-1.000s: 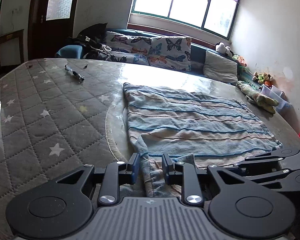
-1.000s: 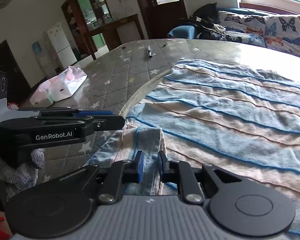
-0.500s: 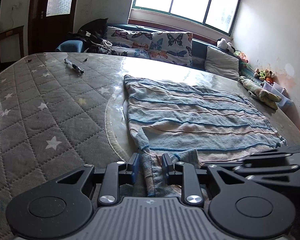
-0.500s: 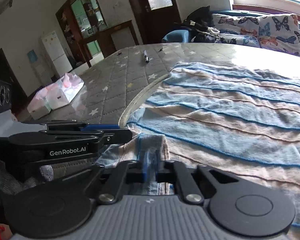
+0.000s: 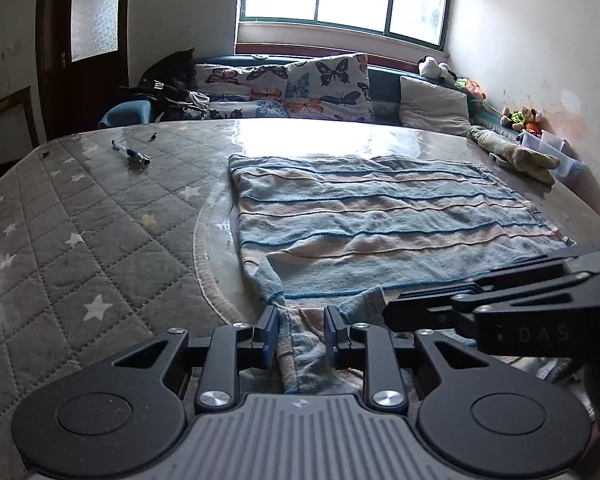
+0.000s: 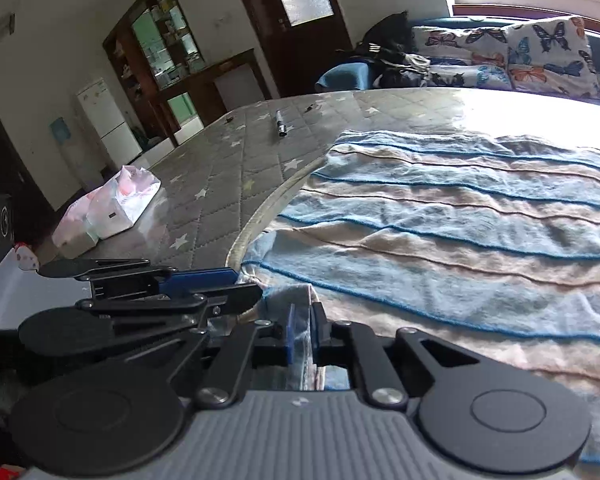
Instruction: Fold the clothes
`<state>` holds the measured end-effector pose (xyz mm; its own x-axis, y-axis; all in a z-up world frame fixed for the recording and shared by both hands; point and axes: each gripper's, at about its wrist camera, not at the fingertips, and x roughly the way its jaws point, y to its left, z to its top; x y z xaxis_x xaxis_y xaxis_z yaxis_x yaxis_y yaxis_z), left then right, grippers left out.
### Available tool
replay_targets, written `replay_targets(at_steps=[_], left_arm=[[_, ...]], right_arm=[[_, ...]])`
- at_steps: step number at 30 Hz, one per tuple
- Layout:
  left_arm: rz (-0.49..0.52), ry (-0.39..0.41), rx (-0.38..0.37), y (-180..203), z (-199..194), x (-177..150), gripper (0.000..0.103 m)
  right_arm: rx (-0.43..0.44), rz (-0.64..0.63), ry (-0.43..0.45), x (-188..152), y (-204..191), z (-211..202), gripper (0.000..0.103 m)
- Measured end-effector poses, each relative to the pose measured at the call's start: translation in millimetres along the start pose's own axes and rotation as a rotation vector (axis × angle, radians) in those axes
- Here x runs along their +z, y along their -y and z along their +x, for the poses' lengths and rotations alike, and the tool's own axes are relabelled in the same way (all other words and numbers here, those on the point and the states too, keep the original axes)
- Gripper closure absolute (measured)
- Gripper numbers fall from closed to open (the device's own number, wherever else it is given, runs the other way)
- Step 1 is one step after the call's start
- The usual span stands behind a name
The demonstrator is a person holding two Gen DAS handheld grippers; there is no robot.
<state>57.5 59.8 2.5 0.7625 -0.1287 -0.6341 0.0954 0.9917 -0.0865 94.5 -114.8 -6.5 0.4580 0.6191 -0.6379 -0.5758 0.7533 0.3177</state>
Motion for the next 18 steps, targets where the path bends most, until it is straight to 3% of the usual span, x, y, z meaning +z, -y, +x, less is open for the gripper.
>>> replay_targets(at_steps=[9, 13, 18], left_arm=[[-0.046, -0.003, -0.01, -8.6, 1.3, -1.3, 0.076], [-0.048, -0.001, -0.008, -9.4, 0.9, -1.5, 0.075], [-0.025, 0.001, 0.0, -5.6, 1.3, -0.7, 0.075]], right_arm=[[0.025, 0.004, -0.006, 2.9, 1.1, 15.2, 0.09], [0.002, 0.009, 0.009, 2.4, -0.1, 13.2, 0.098], [-0.023, -0.017, 0.033, 2.0, -8.5, 0.6, 0.099]])
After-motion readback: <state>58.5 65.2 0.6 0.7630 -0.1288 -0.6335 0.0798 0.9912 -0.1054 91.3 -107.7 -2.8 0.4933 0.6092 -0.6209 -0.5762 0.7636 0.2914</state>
